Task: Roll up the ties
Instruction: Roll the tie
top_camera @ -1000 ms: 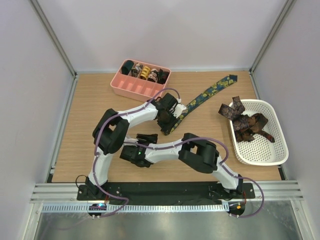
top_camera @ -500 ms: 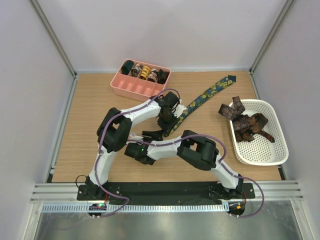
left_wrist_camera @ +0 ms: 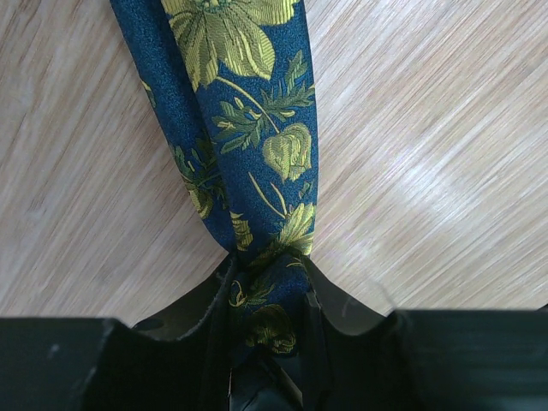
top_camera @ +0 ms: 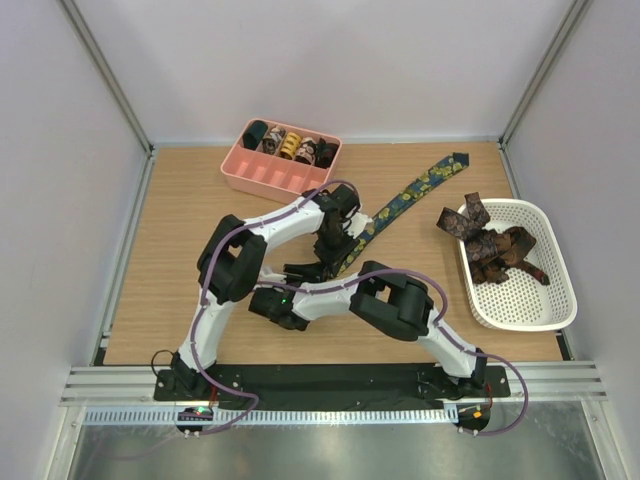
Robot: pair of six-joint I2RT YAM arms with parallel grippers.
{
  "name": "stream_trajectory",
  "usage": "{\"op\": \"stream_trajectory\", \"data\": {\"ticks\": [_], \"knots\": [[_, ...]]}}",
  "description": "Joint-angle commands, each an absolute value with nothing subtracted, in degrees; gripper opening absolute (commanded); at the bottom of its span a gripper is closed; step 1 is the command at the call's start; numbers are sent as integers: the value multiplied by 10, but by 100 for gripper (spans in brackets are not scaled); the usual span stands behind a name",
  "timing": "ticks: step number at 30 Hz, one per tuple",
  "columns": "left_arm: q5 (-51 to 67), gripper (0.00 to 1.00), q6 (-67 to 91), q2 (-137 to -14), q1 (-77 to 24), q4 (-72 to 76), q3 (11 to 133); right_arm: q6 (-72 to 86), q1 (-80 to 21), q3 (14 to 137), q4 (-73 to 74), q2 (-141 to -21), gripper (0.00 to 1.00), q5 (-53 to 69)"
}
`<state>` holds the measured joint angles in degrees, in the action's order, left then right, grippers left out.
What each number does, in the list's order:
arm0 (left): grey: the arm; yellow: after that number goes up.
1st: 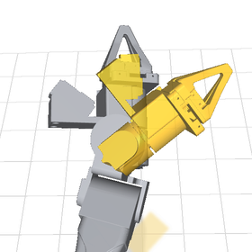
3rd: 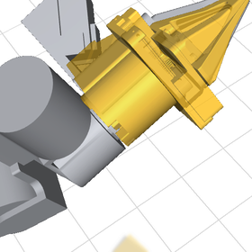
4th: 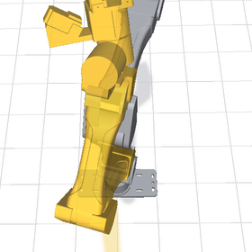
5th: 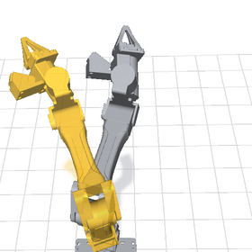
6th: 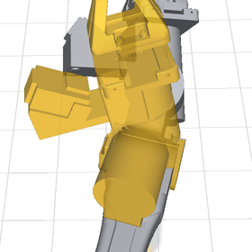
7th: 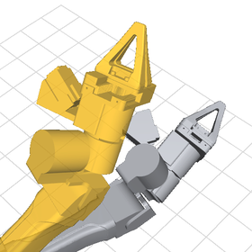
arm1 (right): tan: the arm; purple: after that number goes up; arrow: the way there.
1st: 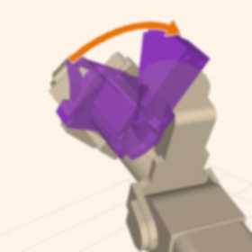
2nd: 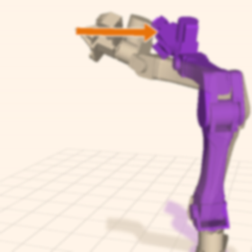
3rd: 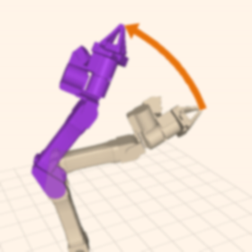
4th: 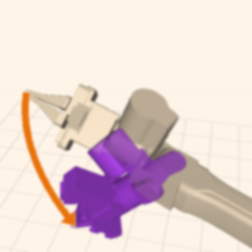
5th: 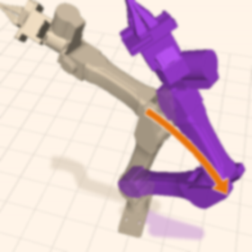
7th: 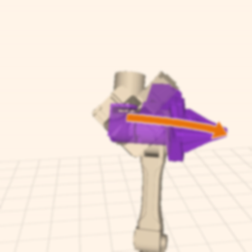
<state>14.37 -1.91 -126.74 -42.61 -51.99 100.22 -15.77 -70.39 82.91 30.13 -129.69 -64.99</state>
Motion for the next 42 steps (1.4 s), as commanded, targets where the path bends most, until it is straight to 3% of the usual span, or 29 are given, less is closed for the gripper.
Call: {"op": "stream_trajectory", "data": {"ticks": [1, 6, 11, 19, 20, 21, 22, 24, 27, 36, 42], "knots": [[157, 32, -13, -1288, -426, -582, 1007, -153, -690, 832, 309, -1331, 57, -597], [154, 32, -13, -1285, -426, -586, 1006, -128, -673, 857, 350, -1356, 57, -610], [142, 32, -11, -1282, -426, -592, 1011, -80, -665, 865, 394, -1375, 45, -625], [134, 33, -9, -1282, -426, -595, 1011, -31, -664, 888, 438, -1409, 36, -640], [133, 33, -9, -1282, -426, -596, 1012, -26, -664, 888, 438, -1411, 31, -642], [133, 33, -9, -1282, -426, -596, 1011, -21, -664, 889, 438, -1412, 19, -651], [131, 34, -9, -1282, -426, -596, 1012, -18, -664, 892, 438, -1412, 14, -654], [132, 34, -9, -1281, -426, -595, 1012, -12, -663, 893, 436, -1405, 6, -654], [131, 36, -11, -1279, -426, -593, 1010, -13, -663, 887, 423, -1391, 1, -647], [131, 51, -26, -1249, -430, -557, 1014, -25, -671, 870, 388, -1365, 1, -628], [116, 56, -39, -1216, -434, -521, 1017, -26, -673, 860, 369, -1347, 1, -606]]}}
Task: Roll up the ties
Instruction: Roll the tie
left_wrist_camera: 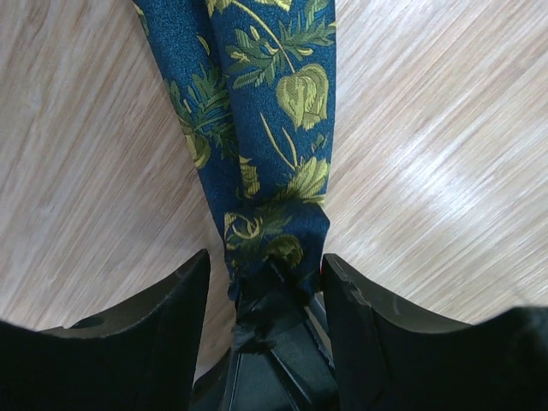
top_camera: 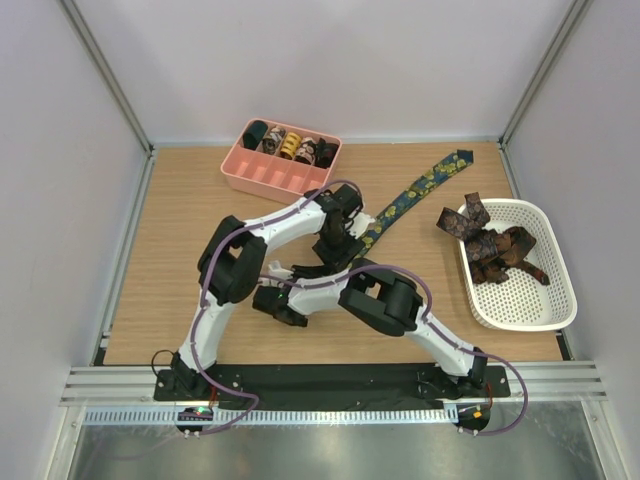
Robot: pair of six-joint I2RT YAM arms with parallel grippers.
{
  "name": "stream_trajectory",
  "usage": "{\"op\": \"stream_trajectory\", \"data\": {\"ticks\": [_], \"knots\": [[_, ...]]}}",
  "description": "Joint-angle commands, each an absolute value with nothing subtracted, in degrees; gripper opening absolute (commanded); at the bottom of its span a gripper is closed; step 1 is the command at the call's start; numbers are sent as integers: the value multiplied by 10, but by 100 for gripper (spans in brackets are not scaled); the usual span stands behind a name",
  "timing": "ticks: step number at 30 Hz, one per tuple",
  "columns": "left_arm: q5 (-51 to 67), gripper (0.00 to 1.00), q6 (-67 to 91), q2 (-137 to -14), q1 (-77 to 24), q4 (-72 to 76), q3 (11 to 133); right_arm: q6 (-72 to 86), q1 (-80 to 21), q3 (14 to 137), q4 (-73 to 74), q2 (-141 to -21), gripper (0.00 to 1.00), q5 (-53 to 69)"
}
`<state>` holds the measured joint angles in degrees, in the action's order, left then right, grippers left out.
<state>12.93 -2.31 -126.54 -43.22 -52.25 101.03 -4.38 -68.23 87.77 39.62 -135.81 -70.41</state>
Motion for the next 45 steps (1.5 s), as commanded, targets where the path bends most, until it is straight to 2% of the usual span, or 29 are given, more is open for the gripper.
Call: {"op": "stream_trajectory", "data": {"ticks": [1, 12, 16, 19, 20, 23, 29, 32, 37, 40, 43, 45], "knots": [[118, 56, -40, -1209, -434, -514, 1016, -27, -673, 855, 362, -1344, 1, -602], [79, 57, -39, -1144, -433, -440, 1033, -24, -676, 839, 334, -1307, 1, -576], [29, 58, -12, -1108, -423, -404, 1025, -13, -676, 826, 320, -1284, 1, -550], [9, 58, 45, -1046, -391, -338, 967, -8, -674, 806, 296, -1248, 1, -510], [8, 58, 61, -1002, -382, -315, 915, -7, -671, 800, 289, -1238, 1, -500], [10, 61, 112, -917, -347, -198, 807, -2, -657, 783, 273, -1204, 1, -450], [-56, 66, 155, -809, -316, -99, 673, 35, -626, 752, 246, -1139, 1, -333], [-94, 75, 198, -761, -301, -44, 593, 47, -598, 718, 213, -1101, 1, -240], [-131, 82, 265, -708, -266, 38, 487, 59, -546, 677, 176, -1061, 1, -115], [-151, 99, 318, -680, -248, 54, 444, 60, -513, 657, 159, -1038, 1, -56], [-174, 100, 344, -644, -244, 125, 381, 62, -480, 648, 153, -1027, 1, 27], [-148, 100, 326, -628, -245, 170, 352, 67, -463, 646, 149, -1025, 1, 84]]}}
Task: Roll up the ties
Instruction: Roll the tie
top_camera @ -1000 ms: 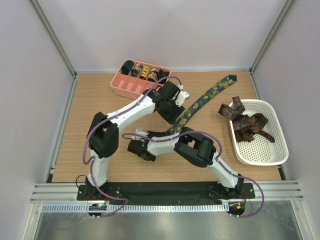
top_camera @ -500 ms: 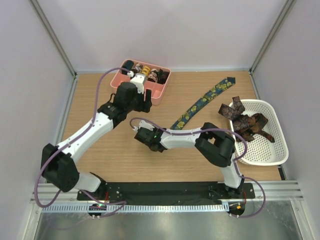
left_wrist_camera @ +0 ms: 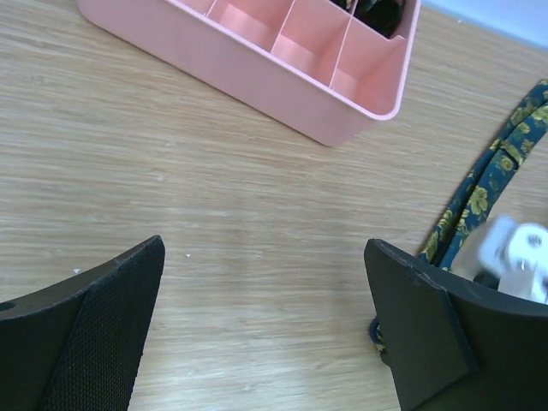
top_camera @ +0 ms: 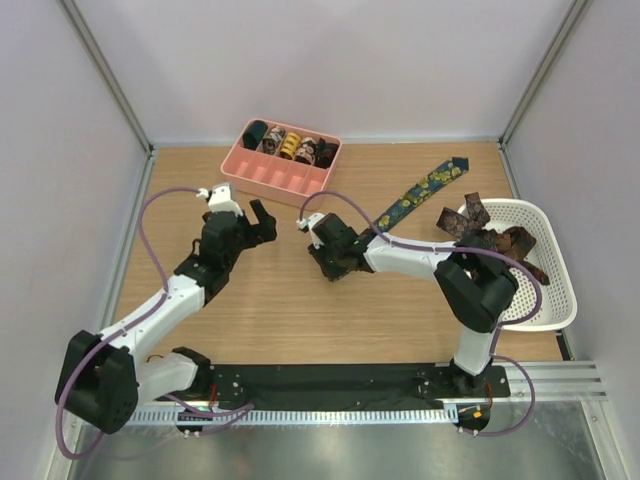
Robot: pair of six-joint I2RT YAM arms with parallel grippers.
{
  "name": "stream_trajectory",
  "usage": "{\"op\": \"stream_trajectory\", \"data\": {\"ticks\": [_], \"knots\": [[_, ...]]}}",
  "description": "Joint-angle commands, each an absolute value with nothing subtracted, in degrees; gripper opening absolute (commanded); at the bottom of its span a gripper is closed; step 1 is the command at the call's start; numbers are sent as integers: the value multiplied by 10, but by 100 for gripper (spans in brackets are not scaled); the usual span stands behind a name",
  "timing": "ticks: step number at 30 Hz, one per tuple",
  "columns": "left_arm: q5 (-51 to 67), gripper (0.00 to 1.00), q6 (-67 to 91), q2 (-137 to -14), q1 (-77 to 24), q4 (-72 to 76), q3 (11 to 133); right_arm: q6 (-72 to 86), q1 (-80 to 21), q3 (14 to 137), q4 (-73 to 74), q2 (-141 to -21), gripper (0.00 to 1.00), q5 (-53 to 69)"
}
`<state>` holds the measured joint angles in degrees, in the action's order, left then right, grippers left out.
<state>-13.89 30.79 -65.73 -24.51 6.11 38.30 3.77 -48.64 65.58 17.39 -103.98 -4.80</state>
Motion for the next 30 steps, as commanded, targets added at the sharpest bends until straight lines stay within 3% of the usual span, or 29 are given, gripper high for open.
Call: {"op": "stream_trajectory", "data": {"ticks": [1, 7, 13, 21, 30], "knots": [[-135, 100, 317, -622, -244, 211, 338, 71, -444, 645, 147, -1024, 1, 108], [57, 100, 208, -649, -246, 307, 293, 99, -375, 636, 113, -1036, 1, 282], [164, 100, 129, -747, -294, 275, 350, 130, -320, 628, 77, -1055, 1, 396], [132, 100, -66, -863, -389, 89, 475, 150, -287, 626, 50, -1089, 1, 460], [139, 100, -140, -923, -431, 21, 509, 165, -261, 617, 24, -1106, 1, 477]]}}
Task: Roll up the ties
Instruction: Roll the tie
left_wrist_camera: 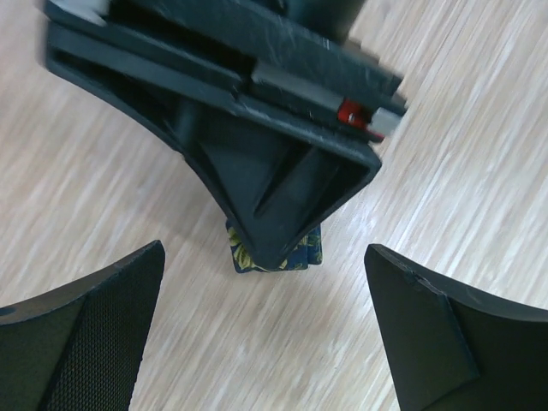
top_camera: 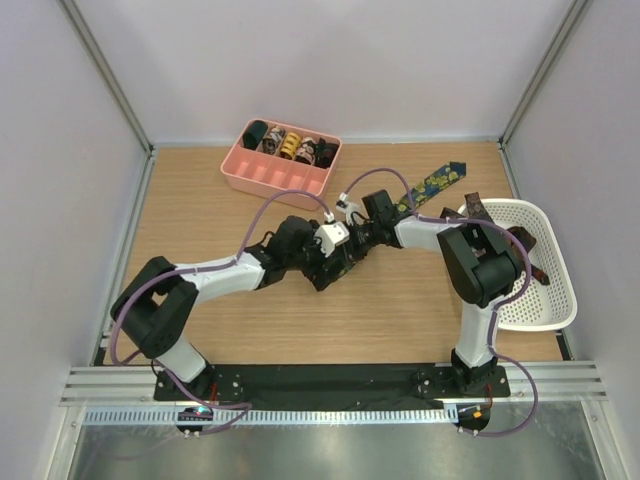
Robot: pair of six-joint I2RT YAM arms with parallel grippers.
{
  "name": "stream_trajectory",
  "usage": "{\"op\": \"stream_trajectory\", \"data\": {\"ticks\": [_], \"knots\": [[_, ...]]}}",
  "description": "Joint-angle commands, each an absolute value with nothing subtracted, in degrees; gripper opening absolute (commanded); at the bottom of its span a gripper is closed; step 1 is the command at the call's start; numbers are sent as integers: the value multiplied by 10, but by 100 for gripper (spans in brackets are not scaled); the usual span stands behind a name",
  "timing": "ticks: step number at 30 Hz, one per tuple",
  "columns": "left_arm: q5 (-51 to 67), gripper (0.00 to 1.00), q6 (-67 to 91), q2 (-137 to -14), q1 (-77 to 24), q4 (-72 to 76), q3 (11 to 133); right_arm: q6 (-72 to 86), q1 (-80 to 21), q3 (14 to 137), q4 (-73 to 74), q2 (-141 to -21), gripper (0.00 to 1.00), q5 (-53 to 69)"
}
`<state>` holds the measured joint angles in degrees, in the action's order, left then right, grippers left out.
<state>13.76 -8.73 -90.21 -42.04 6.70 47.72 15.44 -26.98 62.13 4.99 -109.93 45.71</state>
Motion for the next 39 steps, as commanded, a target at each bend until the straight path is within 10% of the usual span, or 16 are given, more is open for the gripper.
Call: {"op": "stream_trajectory", "data": {"ticks": [1, 25, 34, 39], "knots": [[125, 100, -141, -929, -433, 18, 513, 167, -259, 616, 23, -1108, 1, 481], [76, 88, -144, -1061, -451, -25, 621, 174, -234, 609, 12, -1108, 1, 500], [91, 48, -150, -1072, -452, -30, 625, 192, -224, 600, 4, -1105, 1, 502], [82, 43, -138, -1066, -452, -56, 630, 224, -224, 599, -12, -1096, 2, 489]]}}
